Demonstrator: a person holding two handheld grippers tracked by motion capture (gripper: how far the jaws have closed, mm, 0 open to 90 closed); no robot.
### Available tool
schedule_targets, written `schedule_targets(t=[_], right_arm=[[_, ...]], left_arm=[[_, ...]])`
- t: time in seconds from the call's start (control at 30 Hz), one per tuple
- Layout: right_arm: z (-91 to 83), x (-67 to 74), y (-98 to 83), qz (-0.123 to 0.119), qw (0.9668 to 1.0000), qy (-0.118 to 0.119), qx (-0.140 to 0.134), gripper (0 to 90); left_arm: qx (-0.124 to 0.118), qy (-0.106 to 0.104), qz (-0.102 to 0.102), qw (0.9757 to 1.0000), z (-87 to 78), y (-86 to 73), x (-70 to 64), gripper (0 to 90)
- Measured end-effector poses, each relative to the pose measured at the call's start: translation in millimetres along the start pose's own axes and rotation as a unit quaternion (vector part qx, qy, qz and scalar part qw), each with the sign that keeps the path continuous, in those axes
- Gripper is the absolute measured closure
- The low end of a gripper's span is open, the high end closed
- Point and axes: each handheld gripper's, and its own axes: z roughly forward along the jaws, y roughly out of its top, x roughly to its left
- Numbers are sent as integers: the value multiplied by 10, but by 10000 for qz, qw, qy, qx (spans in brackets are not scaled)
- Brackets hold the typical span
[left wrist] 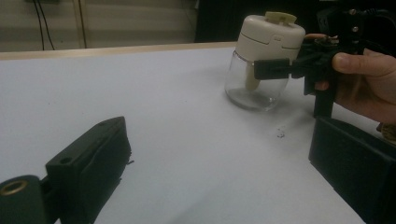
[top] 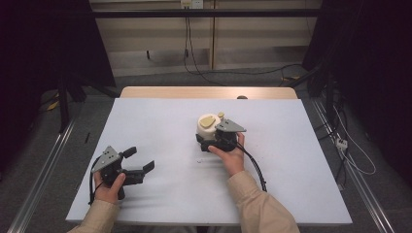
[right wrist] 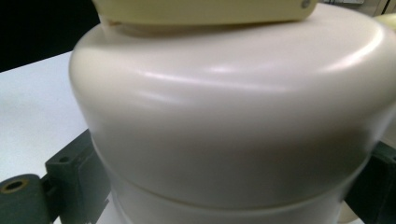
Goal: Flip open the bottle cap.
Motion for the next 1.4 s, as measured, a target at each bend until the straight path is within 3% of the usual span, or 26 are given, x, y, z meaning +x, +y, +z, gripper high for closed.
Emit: schedule_targets(t=[0.33,0.6,0.8,1.4], right_arm=[[3,-3,2,13,10000,11,13,48],[4,-5,2,19,10000,14,21,48],[3,-1,3,12,10000,6,38,48],[4,-13,6,25,10000,39,66,48]], left_arm=[[27,-99,-17,9999,129,127,-70,48],[238,-342,-19,9991,301,223,-163,48],[216,-568,69,9981,411,298,-256,48],[297,-601,-26,9977,699,472,-345,67]])
